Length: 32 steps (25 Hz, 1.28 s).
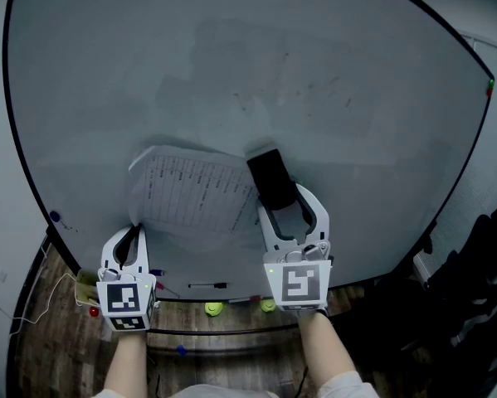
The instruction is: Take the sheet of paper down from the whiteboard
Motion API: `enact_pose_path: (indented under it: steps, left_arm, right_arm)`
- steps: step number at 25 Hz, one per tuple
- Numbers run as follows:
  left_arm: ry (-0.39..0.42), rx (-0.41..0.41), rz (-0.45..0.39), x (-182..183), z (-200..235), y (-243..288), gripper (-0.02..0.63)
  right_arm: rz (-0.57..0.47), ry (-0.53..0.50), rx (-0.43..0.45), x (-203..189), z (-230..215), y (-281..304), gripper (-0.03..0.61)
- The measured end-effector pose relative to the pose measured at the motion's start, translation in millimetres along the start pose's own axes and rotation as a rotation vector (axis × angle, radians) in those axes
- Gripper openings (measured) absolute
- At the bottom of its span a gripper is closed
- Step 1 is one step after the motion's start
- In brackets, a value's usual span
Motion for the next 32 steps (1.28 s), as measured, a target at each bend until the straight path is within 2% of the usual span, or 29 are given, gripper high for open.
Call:
enact_pose_path:
  steps: [32]
  left_arm:
    - [-0.063, -0.034, 0.027, -4, -1, 5, 0.02]
  right_arm:
    - [-0.003, -0.022, -0.015, 4, -5, 3, 0.241]
Point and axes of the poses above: the fingertips, and each gripper's own axes: y forward along the fingers, z to its left, x out of its top, the point moved 5 cm from there along -y, backward along the fingers, and after that the axes turned 8 degrees about z, right-handed, at the moved point
